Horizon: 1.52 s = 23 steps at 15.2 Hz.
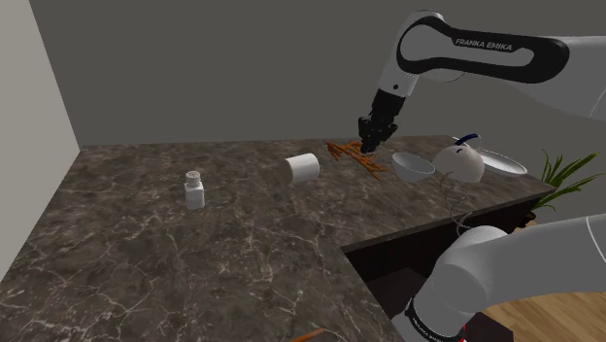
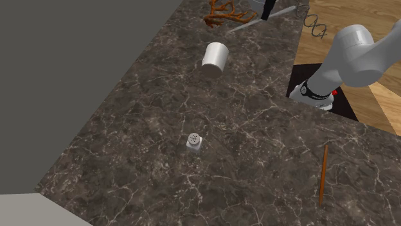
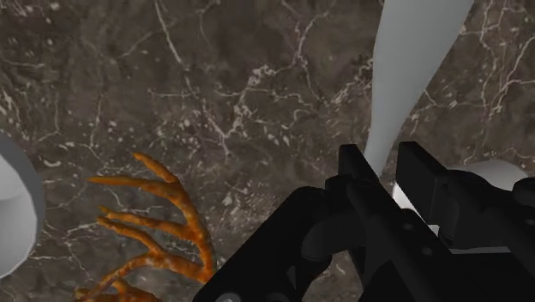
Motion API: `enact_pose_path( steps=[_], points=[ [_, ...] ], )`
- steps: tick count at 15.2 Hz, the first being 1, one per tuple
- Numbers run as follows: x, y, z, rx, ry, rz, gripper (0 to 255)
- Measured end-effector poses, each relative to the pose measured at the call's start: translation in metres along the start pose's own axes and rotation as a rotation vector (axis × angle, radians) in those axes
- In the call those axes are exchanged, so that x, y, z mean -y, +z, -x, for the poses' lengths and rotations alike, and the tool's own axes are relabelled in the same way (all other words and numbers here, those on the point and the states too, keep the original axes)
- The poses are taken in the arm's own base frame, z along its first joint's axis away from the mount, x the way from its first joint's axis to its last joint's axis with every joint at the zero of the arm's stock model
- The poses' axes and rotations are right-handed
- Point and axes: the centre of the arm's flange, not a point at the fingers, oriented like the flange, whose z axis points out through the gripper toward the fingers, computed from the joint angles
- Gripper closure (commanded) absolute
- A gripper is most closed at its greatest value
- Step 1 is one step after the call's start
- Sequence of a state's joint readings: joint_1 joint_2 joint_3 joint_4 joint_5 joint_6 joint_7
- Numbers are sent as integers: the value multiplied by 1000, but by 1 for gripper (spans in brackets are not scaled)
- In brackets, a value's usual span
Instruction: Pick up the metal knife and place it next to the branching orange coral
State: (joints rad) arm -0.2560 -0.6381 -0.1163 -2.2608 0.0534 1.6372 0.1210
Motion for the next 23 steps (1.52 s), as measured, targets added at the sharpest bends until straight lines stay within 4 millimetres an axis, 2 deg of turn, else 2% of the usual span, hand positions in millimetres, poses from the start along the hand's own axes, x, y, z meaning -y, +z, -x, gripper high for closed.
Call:
enact_pose_path(
  steps=[4, 23],
  points=[
    [-19, 11, 1, 1, -1, 0, 255],
    [-31, 108, 0, 1, -1, 0, 255]
  ],
)
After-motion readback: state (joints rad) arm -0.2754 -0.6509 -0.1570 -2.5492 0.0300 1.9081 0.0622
